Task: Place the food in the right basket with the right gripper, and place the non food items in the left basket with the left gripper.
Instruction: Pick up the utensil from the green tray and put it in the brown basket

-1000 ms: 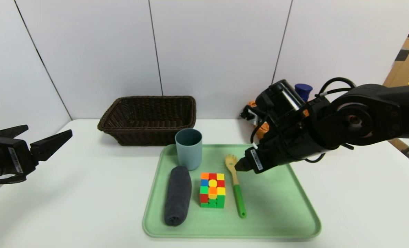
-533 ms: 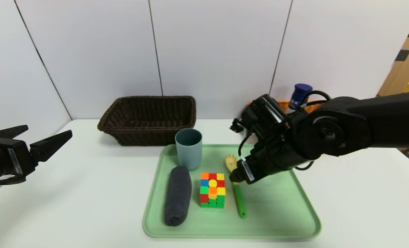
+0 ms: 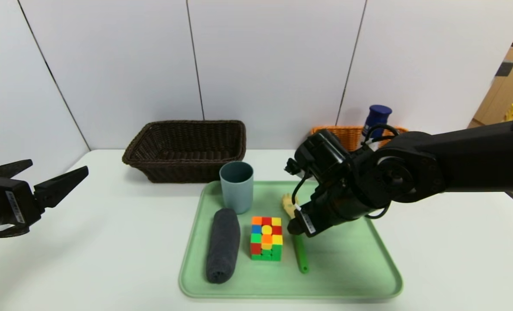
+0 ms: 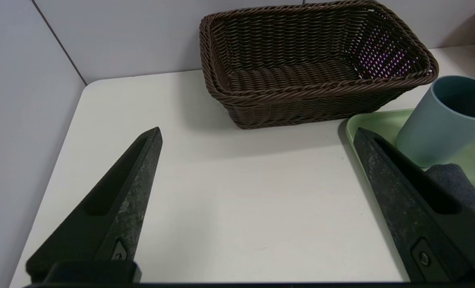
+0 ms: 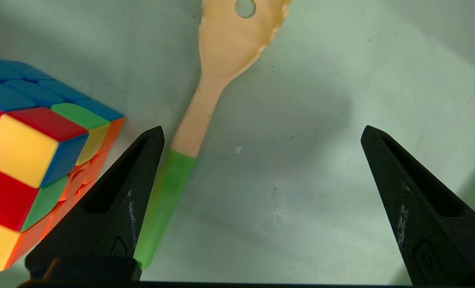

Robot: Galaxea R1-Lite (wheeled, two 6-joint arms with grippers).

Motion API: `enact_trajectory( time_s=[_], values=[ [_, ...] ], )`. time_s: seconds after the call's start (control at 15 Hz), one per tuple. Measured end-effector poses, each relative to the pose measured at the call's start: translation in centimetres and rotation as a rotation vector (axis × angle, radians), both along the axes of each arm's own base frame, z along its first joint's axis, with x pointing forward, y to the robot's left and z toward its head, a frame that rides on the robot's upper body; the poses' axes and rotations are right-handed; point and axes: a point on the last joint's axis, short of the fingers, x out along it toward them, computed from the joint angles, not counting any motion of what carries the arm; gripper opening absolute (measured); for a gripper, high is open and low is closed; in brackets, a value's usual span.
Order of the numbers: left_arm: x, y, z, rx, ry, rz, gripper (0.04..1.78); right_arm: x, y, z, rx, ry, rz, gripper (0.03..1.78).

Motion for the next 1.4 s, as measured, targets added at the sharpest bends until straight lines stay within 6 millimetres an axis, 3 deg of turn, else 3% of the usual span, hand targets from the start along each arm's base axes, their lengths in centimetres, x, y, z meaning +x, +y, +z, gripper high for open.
enact_trajectory(
  time_s=[0.8, 1.07, 1.27, 1.33, 1.4],
  values=[
    [-0.4, 0.0, 0.1, 0.0, -0.014, 0.0, 1.69, 0.1, 0.2, -1.0, -0.003, 0.022, -0.016, 1.7],
    [-0.6, 0.0, 0.2, -0.001, -0.019, 0.0, 1.69, -0.2, 0.3, -1.1, -0.003, 0.021, -0.013, 1.11],
    [-0.8, 0.0, 0.0, -0.003, -0.018, 0.0, 1.69, -0.3, 0.2, -1.1, -0.005, 0.023, -0.012, 0.78],
    [-0.9, 0.0, -0.1, -0.004, -0.015, 0.0, 1.69, -0.3, 0.2, -1.1, -0.006, 0.023, -0.011, 0.59],
    [-1.0, 0.0, -0.2, -0.004, -0.015, 0.0, 1.69, -0.4, 0.2, -1.1, -0.006, 0.024, -0.01, 0.07]
  ],
)
